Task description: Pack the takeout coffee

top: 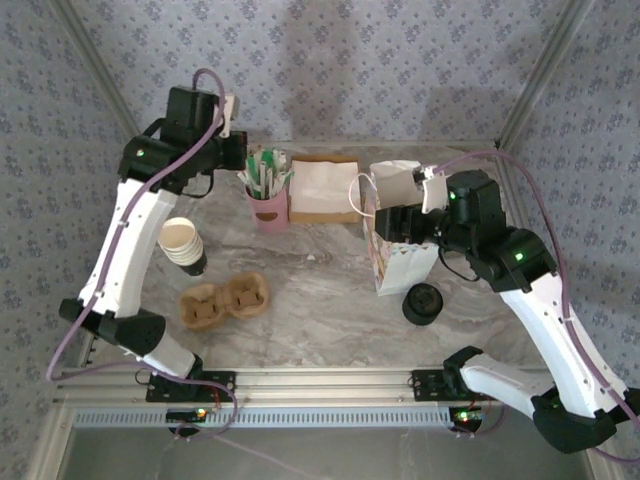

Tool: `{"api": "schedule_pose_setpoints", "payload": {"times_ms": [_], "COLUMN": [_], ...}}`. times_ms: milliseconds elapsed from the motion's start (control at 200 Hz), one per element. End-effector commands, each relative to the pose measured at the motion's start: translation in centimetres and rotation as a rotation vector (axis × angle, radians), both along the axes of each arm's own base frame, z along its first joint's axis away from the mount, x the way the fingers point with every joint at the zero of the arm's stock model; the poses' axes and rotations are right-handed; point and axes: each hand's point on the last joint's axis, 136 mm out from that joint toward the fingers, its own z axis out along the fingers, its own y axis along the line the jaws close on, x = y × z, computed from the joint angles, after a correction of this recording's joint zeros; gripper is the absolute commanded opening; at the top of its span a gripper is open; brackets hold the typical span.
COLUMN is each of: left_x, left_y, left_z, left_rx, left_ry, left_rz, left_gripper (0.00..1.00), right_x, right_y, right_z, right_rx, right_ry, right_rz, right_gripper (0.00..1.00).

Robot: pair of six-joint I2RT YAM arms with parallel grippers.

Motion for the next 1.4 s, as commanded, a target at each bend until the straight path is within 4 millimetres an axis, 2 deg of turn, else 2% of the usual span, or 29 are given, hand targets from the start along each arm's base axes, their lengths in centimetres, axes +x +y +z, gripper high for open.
{"api": "schedule_pose_setpoints", "payload": {"times_ms": [0,330,475,585,700,784,1099,1284,1394], "left_x": [-2.8,-7.3,-8.3,-8.5,-8.5,-8.4,-7.9,-7.3,-6.9], "left_y": [0.7,-0.1,-1.4,-2.7,-4.1,-5.2,-11.2,-15.1,-17.3], "left_z": [3.6,10.3,11.9,12.7,13.3,13.7,14.8,14.0,13.0], "left_rx": [-0.054,-0.224,-0.299,-0.353,-0.399,-0.421,-0.435,-0.442,-0.438], "left_ry": [-0.065,-0.227,-0.247,-0.24,-0.227,-0.219,-0.2,-0.178,-0.159], "left_rz": [-0.011,-0.131,-0.212,-0.27,-0.329,-0.367,-0.506,-0.57,-0.595], "left_gripper": [0.0,0.0,0.0,0.0,0.0,0.0,0.0,0.0,0.0], "right_x": [-0.5,-0.8,-0.9,-1.0,-1.2,-1.3,-1.7,-2.8,-3.2], "right_y": [-1.4,-5.2,-7.5,-10.1,-11.7,-12.2,-11.1,-10.4,-10.7], "right_z": [1.3,1.8,1.8,1.4,0.8,0.3,-1.8,-2.7,-3.2], "right_rx": [0.003,-0.061,-0.121,-0.208,-0.265,-0.29,-0.249,-0.199,-0.205], "right_ry": [-0.03,-0.089,-0.112,-0.09,-0.041,0.007,0.203,0.261,0.269], "right_rz": [-0.054,-0.213,-0.306,-0.418,-0.469,-0.469,-0.346,-0.291,-0.296], "right_gripper": [0.79,0.79,0.79,0.79,0.8,0.8,0.78,0.78,0.78]}}
